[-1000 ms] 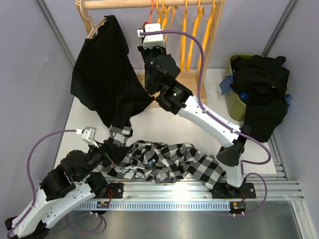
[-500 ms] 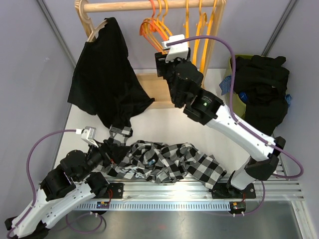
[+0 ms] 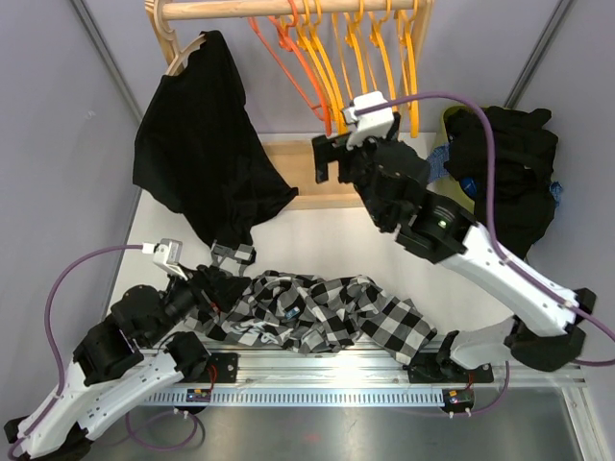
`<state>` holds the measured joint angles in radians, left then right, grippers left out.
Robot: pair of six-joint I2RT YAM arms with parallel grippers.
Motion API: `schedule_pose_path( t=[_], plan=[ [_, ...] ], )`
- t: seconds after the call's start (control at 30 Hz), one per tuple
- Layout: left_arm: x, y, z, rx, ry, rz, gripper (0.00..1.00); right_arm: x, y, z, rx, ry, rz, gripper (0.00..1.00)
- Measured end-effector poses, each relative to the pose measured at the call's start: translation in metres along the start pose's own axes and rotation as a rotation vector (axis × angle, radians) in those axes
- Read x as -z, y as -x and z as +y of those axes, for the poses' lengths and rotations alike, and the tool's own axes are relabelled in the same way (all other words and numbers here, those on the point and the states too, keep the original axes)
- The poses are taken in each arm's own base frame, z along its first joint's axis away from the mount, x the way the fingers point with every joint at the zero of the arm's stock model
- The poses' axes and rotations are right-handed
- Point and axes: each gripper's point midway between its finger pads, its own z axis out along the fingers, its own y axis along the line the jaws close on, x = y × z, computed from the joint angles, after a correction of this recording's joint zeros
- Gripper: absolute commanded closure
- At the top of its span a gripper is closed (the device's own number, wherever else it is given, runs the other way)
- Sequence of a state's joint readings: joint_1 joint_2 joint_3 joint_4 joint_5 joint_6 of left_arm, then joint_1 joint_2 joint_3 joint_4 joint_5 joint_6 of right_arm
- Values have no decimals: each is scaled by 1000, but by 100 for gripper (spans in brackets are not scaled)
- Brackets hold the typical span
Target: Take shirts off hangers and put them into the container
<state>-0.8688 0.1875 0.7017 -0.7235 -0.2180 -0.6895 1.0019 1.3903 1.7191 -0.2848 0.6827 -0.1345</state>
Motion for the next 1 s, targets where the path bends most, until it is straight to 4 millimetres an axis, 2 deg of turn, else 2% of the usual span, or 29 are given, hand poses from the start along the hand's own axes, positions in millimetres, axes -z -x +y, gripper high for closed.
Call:
schedule_pose_path(
  t=[0.13, 0.17, 0.23, 0.3, 0.33, 0.4, 0.47, 0.53, 0.6, 0.67, 0.83, 0.9, 1.0],
  plan=[
    [2, 4, -2, -2, -5, -11, 1, 47, -25, 1, -100, 134, 66, 1],
    [2, 5, -2, -2, -5, -12, 1, 58, -38, 3, -129, 167, 90, 1],
    [3, 6, -3, -1, -6, -13, 1, 78, -77, 11, -166, 211, 178, 1],
    [3, 7, -4, -1, -5, -14, 1, 95, -124, 27, -188, 247, 282, 1],
    [4, 8, -4, -2, -3, -13, 1, 103, -155, 38, -183, 258, 352, 1],
    [4, 9, -4, -3, 1, -11, 1, 122, -228, 57, -157, 261, 512, 1],
    [5, 10, -4, -3, 5, -12, 1, 148, -305, 67, -90, 237, 687, 1],
    [7, 12, -4, -3, 10, -14, 1, 176, -359, 67, -32, 212, 811, 1],
    [7, 13, -4, -3, 11, -15, 1, 199, -391, 68, -4, 196, 886, 0],
    [7, 13, -4, -4, 13, -15, 1, 207, -403, 80, -25, 203, 908, 1],
    [7, 12, -3, -4, 18, -9, 1, 199, -405, 132, -182, 300, 889, 1],
    [6, 11, -3, -4, 19, -7, 1, 196, -401, 151, -225, 349, 877, 1],
    [6, 11, -3, -1, 19, -7, 1, 190, -383, 182, -302, 448, 838, 1]
  ],
)
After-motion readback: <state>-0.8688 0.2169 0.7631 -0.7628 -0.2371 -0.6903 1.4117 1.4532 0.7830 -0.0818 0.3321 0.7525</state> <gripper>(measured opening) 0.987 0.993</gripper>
